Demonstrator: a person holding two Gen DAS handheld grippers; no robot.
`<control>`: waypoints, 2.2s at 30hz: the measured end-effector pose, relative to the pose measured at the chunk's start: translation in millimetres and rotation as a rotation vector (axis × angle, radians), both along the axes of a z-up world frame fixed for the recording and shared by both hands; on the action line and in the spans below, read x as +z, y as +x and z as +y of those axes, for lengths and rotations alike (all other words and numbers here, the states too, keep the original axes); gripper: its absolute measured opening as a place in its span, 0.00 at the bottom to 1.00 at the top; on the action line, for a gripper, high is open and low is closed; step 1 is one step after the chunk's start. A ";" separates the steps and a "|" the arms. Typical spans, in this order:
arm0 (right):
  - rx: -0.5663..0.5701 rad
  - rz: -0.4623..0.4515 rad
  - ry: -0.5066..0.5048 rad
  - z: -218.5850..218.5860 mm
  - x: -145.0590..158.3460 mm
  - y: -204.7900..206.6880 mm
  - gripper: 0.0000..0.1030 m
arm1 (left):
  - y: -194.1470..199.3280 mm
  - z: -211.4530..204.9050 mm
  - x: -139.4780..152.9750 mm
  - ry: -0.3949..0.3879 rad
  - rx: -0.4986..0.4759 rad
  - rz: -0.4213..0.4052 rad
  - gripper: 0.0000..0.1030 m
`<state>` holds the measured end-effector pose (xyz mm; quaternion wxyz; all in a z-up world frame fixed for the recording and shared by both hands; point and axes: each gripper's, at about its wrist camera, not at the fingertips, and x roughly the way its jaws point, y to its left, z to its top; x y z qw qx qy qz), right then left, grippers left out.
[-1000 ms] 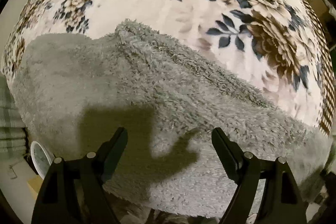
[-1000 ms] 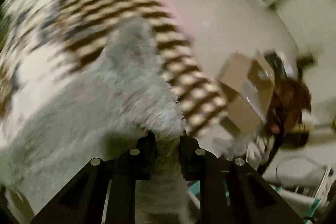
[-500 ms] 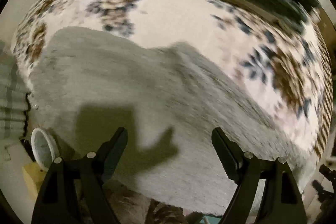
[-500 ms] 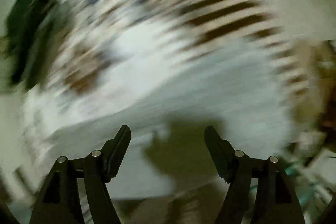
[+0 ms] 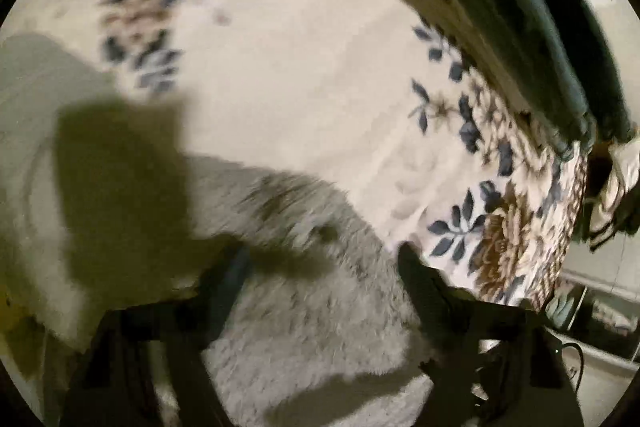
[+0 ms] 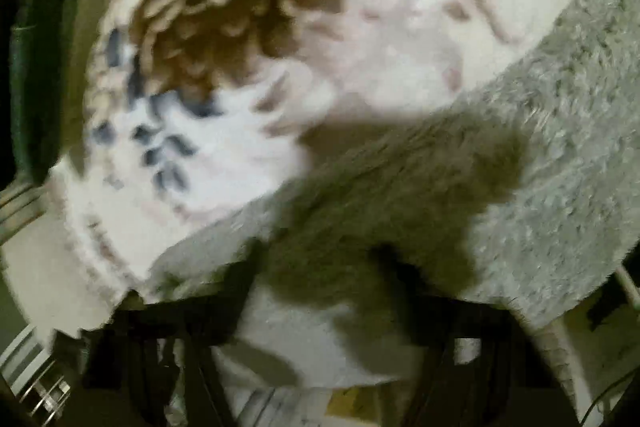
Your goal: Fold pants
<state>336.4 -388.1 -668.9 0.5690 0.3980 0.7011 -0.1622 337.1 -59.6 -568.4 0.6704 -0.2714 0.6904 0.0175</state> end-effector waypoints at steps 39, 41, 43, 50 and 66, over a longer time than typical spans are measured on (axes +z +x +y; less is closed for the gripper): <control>-0.225 -0.221 -0.238 -202.3 84.1 -174.0 0.78 | -56.5 -82.1 28.5 0.053 -0.324 -0.119 0.79; -0.286 -0.193 -0.284 -236.7 84.9 -206.0 0.78 | -78.0 -108.5 22.8 0.074 -0.394 -0.101 0.79; -0.303 -0.195 -0.315 -268.4 89.0 -219.1 0.78 | -93.7 -129.4 20.9 0.077 -0.444 -0.089 0.79; -0.166 -0.269 -0.354 -351.4 87.0 -152.9 0.78 | -108.0 -204.2 25.8 0.090 -0.525 -0.129 0.79; 0.015 -0.348 -0.529 -366.0 110.5 -116.7 0.03 | -102.9 -256.8 31.7 0.170 -0.515 -0.186 0.79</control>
